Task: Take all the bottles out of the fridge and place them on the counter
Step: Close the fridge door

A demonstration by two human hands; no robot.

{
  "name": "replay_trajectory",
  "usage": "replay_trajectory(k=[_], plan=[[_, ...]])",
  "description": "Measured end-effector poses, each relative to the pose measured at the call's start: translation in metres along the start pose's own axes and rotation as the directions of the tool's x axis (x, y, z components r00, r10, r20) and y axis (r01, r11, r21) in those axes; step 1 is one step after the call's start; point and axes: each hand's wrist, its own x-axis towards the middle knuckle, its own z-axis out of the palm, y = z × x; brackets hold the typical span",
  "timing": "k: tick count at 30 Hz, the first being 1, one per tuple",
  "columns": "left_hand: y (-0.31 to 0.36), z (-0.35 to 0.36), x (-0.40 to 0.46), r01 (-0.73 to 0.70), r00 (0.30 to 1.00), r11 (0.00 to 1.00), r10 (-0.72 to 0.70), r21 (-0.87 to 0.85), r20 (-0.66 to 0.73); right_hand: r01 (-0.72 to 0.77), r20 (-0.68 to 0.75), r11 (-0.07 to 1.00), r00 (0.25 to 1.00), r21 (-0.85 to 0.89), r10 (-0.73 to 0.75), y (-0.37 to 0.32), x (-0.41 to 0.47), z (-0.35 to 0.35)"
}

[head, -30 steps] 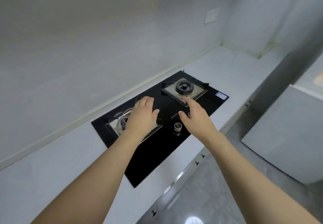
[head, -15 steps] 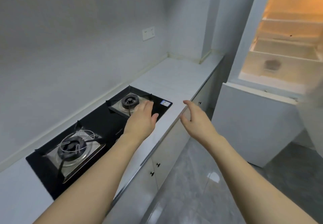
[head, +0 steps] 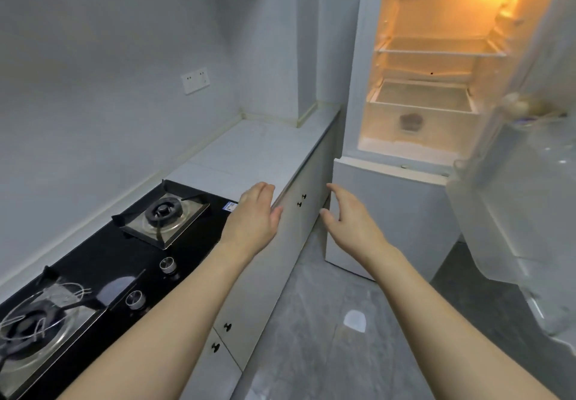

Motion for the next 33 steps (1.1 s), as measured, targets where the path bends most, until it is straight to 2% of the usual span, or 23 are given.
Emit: replay_trajectory(k=[6, 10, 25, 33], plan=[[0.035, 0.012, 0.035, -0.042, 0.999, 0.998, 0.042, -0.035, 0.0, -0.036, -0.081, 0.999, 0.996, -0.003, 0.035, 0.028, 0.007, -0.043], [0.074, 0.019, 0.047, -0.061, 0.998, 0.998, 0.06, -0.012, -0.011, -0.002, -0.131, 1.0, 0.991, 0.032, 0.006, 0.052, 0.006, -0.076], [0.224, 0.034, 0.005, 0.111, 0.985, 0.994, -0.108, 0.012, -0.132, 0.156, -0.053, 0.985, 0.987, 0.072, -0.152, 0.138, -0.046, -0.178], [0.269, 0.034, -0.007, 0.119, 0.983, 0.993, -0.116, 0.006, -0.144, 0.212, -0.117, 0.974, 0.972, 0.074, -0.203, 0.154, -0.072, -0.218]])
